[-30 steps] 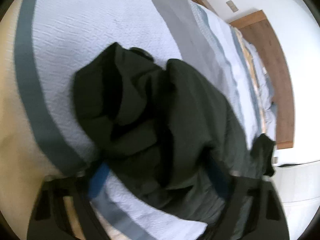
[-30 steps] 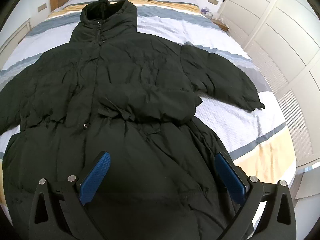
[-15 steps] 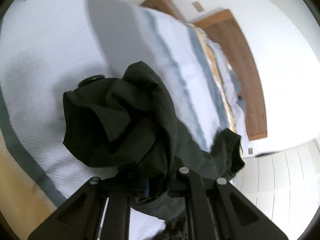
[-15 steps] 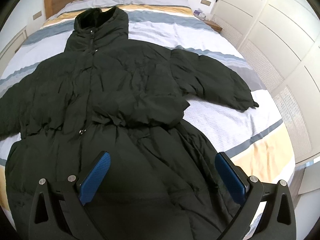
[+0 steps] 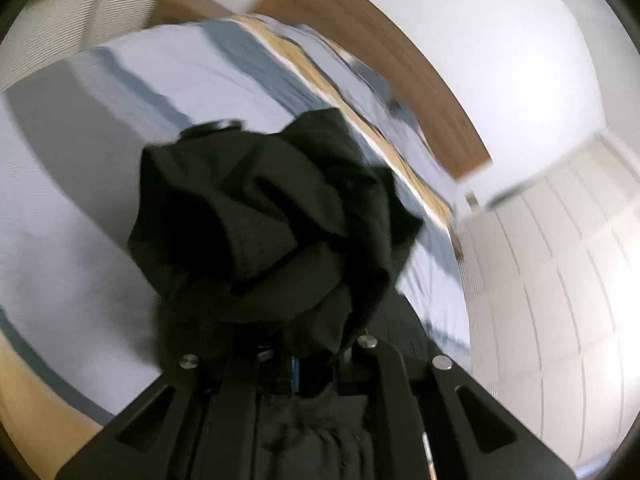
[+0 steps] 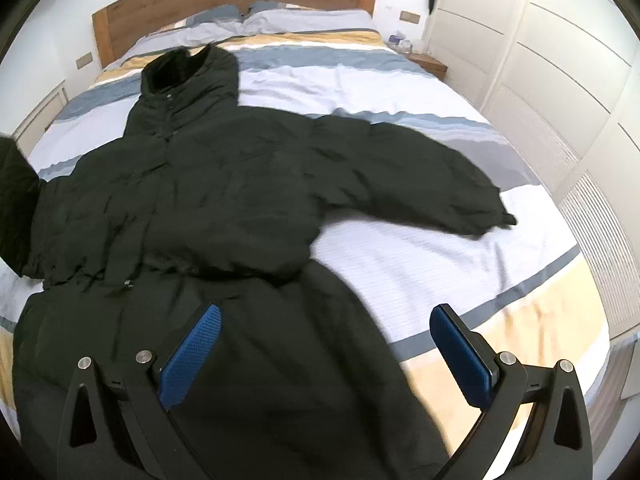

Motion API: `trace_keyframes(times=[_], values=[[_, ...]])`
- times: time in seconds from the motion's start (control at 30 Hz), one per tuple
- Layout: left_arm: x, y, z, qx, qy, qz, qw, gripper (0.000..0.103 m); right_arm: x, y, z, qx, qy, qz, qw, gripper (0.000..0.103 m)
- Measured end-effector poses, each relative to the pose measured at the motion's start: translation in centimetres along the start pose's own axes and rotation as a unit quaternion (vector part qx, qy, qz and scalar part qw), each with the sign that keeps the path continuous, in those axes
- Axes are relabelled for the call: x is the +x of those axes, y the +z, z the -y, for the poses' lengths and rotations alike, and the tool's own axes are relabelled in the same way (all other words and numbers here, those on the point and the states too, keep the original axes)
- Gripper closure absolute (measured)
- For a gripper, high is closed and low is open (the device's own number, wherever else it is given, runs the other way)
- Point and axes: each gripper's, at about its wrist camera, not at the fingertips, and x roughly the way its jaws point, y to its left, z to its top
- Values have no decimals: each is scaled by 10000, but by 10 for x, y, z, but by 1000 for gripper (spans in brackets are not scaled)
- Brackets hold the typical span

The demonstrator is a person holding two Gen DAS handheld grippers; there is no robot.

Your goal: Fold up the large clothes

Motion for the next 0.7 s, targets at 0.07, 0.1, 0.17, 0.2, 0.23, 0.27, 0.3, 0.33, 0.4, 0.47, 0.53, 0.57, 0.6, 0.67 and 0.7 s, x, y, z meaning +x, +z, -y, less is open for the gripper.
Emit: trace_keyframes(times=[0.07,0.1,0.17,0.2,0.23,0.27,0.3,0.33,0.4,0.47,0.53,0.57,0.6,0.67,0.7], values=[[26,-21,33,261,-68,-252,9993,94,1,0,17,56,-44,18,10000,1],[38,-30,47,374,-70,-370,9986,94,1,-1,28,114,-73,23,9999,1],[63,-49,72,627,-14,-614,9961,94,2,-2,46,209,-129,29,9997,1],[77,-61,83,772,50,-750,9942,94,3,-4,58,263,-169,34,9995,1],[89,-72,90,886,113,-869,9922,94,3,-5,66,300,-200,31,9993,1],[105,-87,100,1017,218,-1026,9893,94,4,-6,73,333,-229,23,9992,1],[115,-96,104,1065,297,-1121,9875,94,4,-8,80,374,-257,10,9990,1],[126,-105,106,1086,370,-1224,9858,94,5,-9,85,405,-276,-5,9988,1],[152,-122,108,1059,556,-1416,9827,94,8,-15,98,487,-320,-72,9983,1],[169,-138,101,1082,725,-1578,9789,92,11,-20,106,549,-348,-137,9978,1],[184,-150,99,1110,836,-1703,9755,91,13,-25,112,568,-376,-192,9975,1],[193,-149,100,1112,868,-1750,9744,90,14,-27,113,569,-383,-210,9974,1],[202,-148,101,1117,898,-1809,9730,89,15,-29,114,576,-385,-233,9973,1],[211,-149,102,1124,934,-1922,9704,86,20,-31,115,616,-381,-301,9969,1],[214,-149,102,1145,933,-1949,9696,85,21,-32,115,628,-373,-325,9968,1]])
